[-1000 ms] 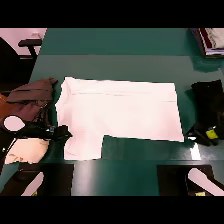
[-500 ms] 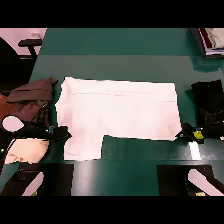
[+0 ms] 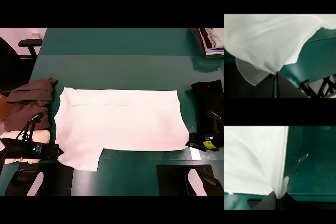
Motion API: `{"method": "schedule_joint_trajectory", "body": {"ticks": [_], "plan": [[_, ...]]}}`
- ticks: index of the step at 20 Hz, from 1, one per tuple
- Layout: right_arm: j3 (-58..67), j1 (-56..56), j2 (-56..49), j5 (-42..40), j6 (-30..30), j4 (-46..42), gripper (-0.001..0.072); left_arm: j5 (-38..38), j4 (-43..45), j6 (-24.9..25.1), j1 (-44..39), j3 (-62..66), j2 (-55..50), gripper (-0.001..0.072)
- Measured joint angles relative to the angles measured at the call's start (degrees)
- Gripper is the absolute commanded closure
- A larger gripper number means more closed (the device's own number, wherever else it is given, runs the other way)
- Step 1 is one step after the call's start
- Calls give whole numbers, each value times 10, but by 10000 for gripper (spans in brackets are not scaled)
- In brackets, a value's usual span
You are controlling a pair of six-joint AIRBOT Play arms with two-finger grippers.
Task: Fold the shirts.
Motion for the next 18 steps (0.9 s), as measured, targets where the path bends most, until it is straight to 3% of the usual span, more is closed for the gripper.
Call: {"method": "schedule_joint_trajectory", "body": {"ticks": [5, 12, 17, 18], "plan": [[83, 54, -32, -3, 16, -13, 697, 81, -5, 23, 0, 47, -80, 681], [304, 150, -283, -70, 37, -17, 697, 267, -7, 109, 0, 232, -369, 680], [437, 176, -435, -86, 41, 5, 687, 333, -7, 151, 0, 340, -531, 679], [461, 177, -459, -87, 42, 13, 511, 345, -7, 155, 0, 353, -549, 621]]}}
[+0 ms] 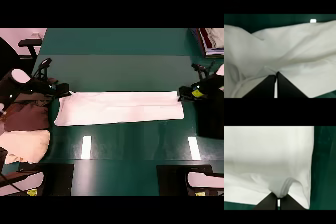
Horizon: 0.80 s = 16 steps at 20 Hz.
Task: Fold the shirts.
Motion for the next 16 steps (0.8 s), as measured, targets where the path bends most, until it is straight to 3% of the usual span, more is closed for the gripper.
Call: {"method": "schedule_joint_trajectory", "body": {"ticks": [1, 2, 3, 4, 5, 6, 12, 16], "plan": [[23, 1, -20, -2, 0, 7, 263, 13, 0, 4, 0, 9, -12, 332], [45, 2, -39, -3, 0, 14, 223, 25, 0, 6, 0, 16, -21, 126], [64, 2, -54, -2, -3, 19, 223, 30, 0, 7, 0, 23, -28, 193], [81, 1, -66, -3, -13, 27, 223, 30, 0, 7, 0, 29, -32, 309], [92, -3, -75, -3, -27, 41, 223, 25, 0, 6, 0, 38, -36, 468], [100, -12, -81, -2, -43, 55, 223, 15, -2, 6, 0, 46, -38, 682], [52, -118, -95, 30, -111, 144, 215, -30, -75, 26, -16, 73, -44, 680], [-25, -188, -97, 24, -151, 186, 215, 3, -101, 31, -78, 77, -46, 680]]}}
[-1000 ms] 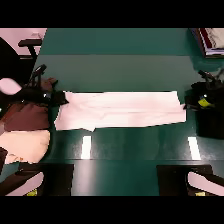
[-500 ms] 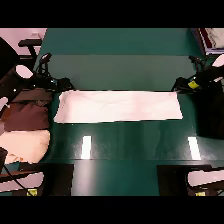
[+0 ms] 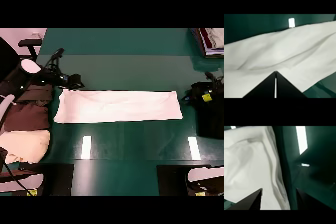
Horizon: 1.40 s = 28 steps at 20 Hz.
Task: Fold the shirts.
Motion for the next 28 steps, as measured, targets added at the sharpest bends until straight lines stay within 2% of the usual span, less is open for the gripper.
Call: {"method": "schedule_joint_trajectory", "body": {"ticks": [5, 6, 8, 9, 12, 15, 21, 28], "plan": [[-60, -10, -19, -3, -43, 63, 223, 68, -10, -20, -85, 10, -29, 680], [-63, -2, -25, -3, -48, 69, 294, 74, -10, -22, -98, 16, -39, 680], [-69, 15, -35, -11, -56, 79, 589, 83, -11, -26, -123, 33, -63, 681], [-71, 23, -37, -15, -59, 82, 696, 85, -11, -26, -134, 43, -76, 680], [-48, 42, -23, -19, -66, 85, 697, 90, -12, -33, -164, 78, -122, 681], [7, 62, 21, 10, -65, 131, 697, 86, -12, -37, -191, 120, -169, 680], [138, 159, 112, 19, -5, 189, 697, 60, -8, -43, -229, 211, -262, 681], [244, 284, 134, -1, 35, 200, 697, 38, 35, -66, -238, 236, -290, 681]]}}
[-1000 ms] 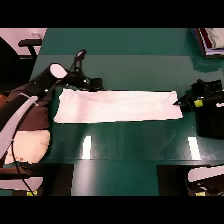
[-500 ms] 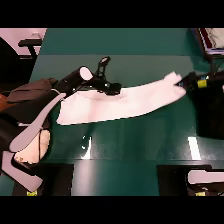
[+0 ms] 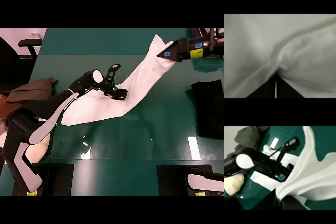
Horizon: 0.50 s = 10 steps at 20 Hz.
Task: Fold the shirts.
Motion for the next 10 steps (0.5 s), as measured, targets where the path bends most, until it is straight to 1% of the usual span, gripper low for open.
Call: {"method": "schedule_joint_trajectory", "body": {"ticks": [5, 7, 10], "plan": [[17, 56, 2, -21, 4, 4, 697, -15, 19, -7, 4, 10, -1, 681], [19, 79, 1, -31, 4, 4, 697, -40, 25, -8, 21, 37, 0, 681], [20, 128, -12, -46, 2, 4, 697, -111, 52, -9, 62, 109, 6, 681]]}}
